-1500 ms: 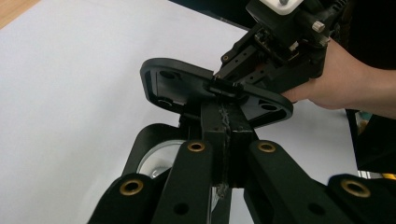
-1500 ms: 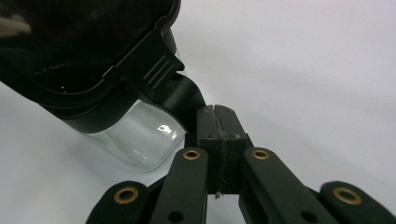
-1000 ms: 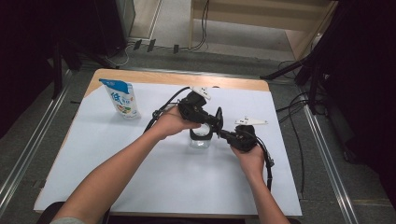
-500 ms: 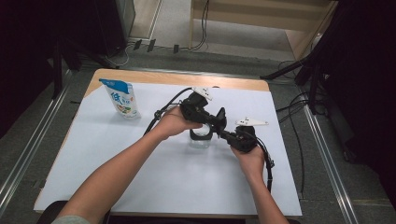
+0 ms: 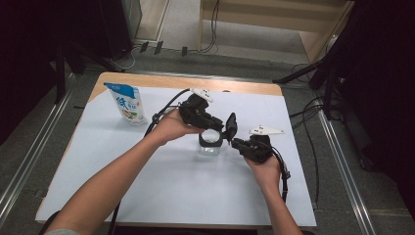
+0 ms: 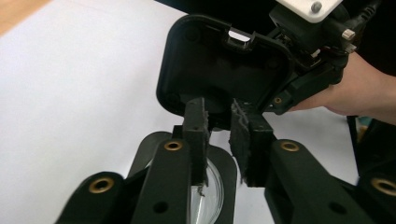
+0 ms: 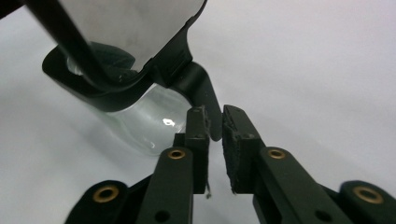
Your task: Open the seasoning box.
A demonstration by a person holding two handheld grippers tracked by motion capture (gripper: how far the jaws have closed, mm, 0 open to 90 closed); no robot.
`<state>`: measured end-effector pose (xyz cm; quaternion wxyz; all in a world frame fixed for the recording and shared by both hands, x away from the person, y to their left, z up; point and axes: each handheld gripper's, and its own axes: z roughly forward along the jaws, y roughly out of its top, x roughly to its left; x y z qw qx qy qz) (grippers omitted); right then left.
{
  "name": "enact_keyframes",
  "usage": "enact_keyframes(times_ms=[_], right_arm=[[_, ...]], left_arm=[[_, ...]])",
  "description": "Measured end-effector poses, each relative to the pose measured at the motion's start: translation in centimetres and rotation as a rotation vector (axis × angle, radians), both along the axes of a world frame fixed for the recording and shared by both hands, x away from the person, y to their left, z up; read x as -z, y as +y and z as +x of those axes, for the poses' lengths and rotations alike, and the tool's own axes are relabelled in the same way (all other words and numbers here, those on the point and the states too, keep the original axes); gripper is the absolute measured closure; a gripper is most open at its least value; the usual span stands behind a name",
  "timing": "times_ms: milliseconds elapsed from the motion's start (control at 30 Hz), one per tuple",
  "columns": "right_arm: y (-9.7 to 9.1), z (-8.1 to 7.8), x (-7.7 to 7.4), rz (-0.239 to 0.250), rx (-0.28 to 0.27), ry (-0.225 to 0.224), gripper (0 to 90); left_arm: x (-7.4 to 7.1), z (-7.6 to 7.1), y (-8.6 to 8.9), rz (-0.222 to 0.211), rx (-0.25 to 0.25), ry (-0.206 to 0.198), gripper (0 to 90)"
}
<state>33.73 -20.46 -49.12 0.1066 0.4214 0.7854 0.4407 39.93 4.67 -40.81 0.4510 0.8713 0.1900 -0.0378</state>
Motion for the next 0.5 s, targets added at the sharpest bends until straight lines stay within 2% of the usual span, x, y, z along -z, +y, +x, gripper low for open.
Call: enact_keyframes(times_ms=[67, 200, 300, 367, 433, 500], right_arm=[[0.0, -0.2, 0.1, 0.004, -0.004, 0.001, 75.7], [-0.1, -0.6, 0.1, -0.002, -0.024, 0.003, 72.2], [0.0, -1.0, -0.1, 0.004, -0.034, -0.012, 70.5], [0.1, -1.3, -0.2, 0.008, -0.041, -0.015, 69.0], [0.1, -1.6, -0.3, 0.009, -0.050, -0.009, 68.2], [0.3, -1.9, -0.4, 0.011, -0.062, -0.015, 67.6]], left_arm=[[-0.1, -0.1, 0.5, -0.013, -0.007, -0.003, 70.7], [0.0, -0.3, 1.6, -0.012, -0.028, -0.004, 65.4], [0.2, -0.6, 2.5, -0.006, -0.017, -0.004, 66.0], [0.3, -0.8, 3.0, -0.003, -0.027, 0.004, 65.1], [0.4, -1.0, 3.7, -0.001, -0.033, 0.014, 60.5], [0.6, -1.3, 4.4, -0.012, -0.040, 0.020, 57.8]])
